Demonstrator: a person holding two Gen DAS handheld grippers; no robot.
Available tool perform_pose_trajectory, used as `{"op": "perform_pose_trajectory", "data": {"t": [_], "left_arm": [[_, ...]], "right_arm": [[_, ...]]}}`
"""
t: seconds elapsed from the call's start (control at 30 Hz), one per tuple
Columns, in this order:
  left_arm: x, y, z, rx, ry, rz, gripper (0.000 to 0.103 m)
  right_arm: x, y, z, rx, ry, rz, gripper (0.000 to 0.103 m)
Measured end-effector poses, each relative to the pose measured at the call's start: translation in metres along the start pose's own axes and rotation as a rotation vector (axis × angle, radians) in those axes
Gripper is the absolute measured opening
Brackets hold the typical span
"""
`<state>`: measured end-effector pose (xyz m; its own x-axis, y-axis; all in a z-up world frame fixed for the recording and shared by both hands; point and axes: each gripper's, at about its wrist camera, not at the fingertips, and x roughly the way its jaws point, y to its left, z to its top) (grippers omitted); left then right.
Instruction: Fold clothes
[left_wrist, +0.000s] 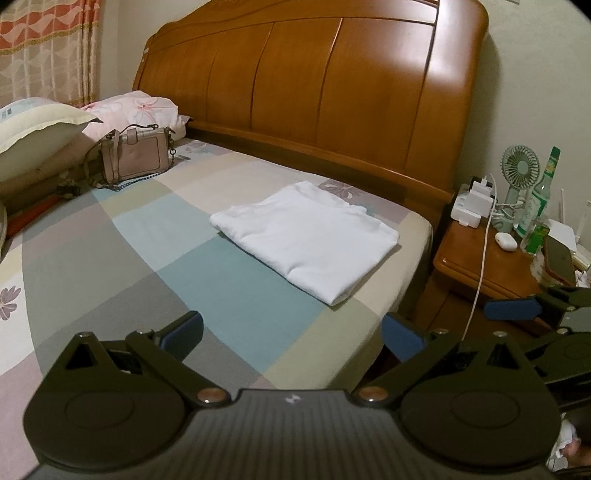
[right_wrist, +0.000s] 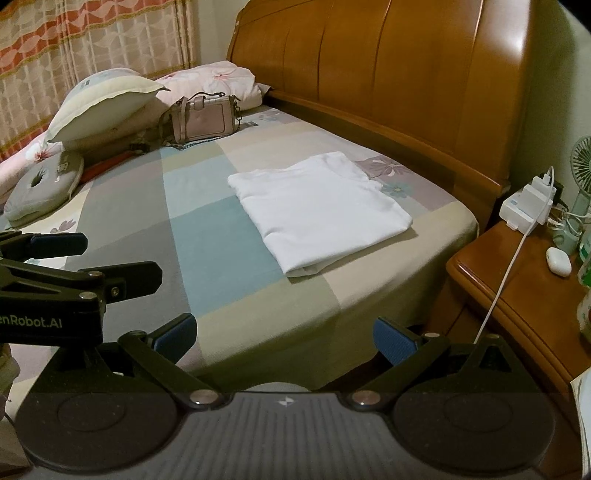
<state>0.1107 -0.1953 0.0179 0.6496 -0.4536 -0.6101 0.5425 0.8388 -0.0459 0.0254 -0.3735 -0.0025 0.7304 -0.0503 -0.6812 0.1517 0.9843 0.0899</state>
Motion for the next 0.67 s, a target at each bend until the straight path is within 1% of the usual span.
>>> {"op": "perform_pose_trajectory", "data": {"t": [0.67], "left_arm": [[-0.0008, 0.0001, -0.0010, 0.008, 0.003, 0.003, 0.102]], "right_arm": [[-0.0002, 0.0001, -0.0005, -0.002, 0.002, 0.004, 0.103]]}}
